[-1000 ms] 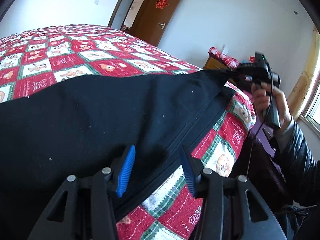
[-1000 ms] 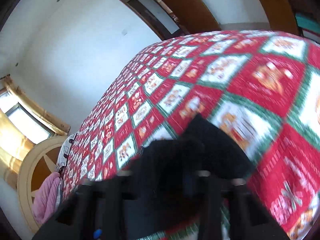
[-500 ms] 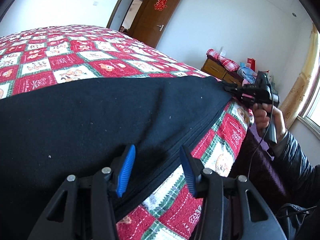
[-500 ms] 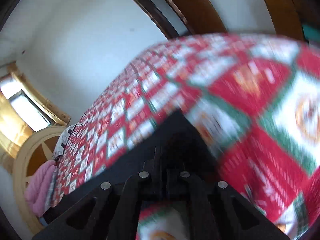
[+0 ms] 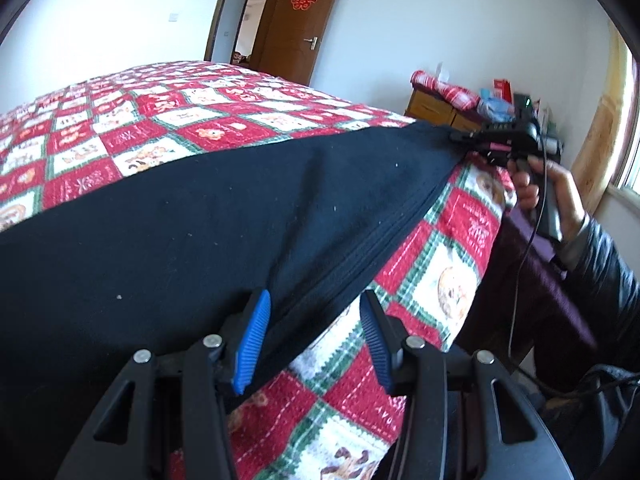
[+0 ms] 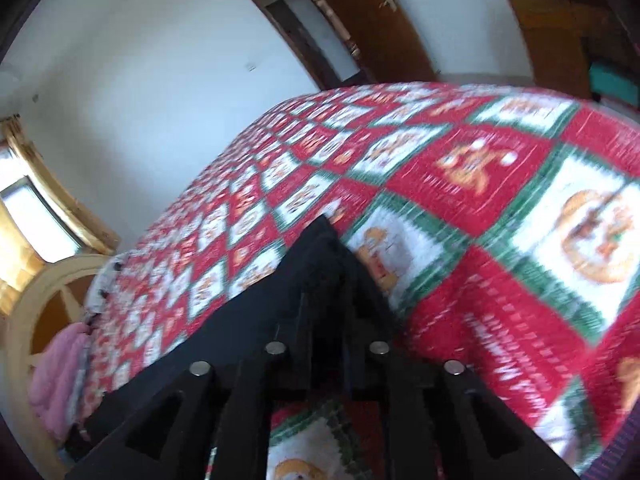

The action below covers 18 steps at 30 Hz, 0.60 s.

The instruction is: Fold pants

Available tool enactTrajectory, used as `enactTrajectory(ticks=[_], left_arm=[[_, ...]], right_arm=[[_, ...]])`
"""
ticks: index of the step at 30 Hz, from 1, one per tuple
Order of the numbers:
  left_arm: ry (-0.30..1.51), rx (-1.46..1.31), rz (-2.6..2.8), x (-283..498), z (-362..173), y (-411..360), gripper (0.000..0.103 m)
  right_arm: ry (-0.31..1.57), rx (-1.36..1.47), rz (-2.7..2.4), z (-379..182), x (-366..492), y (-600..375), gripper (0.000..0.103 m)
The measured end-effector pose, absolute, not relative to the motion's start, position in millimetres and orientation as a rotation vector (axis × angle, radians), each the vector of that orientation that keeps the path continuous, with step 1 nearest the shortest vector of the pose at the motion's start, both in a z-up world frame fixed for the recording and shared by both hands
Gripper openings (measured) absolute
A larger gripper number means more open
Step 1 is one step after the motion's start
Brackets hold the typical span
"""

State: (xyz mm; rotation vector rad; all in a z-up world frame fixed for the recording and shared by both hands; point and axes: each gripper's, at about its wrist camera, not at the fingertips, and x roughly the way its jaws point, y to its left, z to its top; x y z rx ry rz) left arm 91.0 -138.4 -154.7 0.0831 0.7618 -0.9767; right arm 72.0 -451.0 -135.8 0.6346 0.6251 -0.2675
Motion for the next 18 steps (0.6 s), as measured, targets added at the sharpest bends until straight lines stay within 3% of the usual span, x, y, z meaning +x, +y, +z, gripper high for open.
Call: enactTrajectory(ticks=[2, 3, 4, 10, 18], left_arm=[[0.754, 0.103, -0.962, 87, -154, -137, 0.049], [0.750, 0.105, -0.956, 86, -155, -137, 0.049], [0.744, 0.104, -0.950, 87, -156, -136, 0.049], [0.731, 0.120, -0.916, 88, -157, -141, 0.049], [0.758, -0.006, -0.939, 97, -159, -130, 0.049]], right_arm=[[0.613, 0.586, -0.335, -126, 66, -450, 0.036], [0.594, 0.548, -0.400, -117, 61, -450, 0.051], [0.574, 0.521, -0.447, -110, 56, -449, 0.055], [0.500, 0.277, -0.284, -72, 59, -385, 0.055], [0.720, -0.165, 0.202, -133, 86, -208, 0.054]])
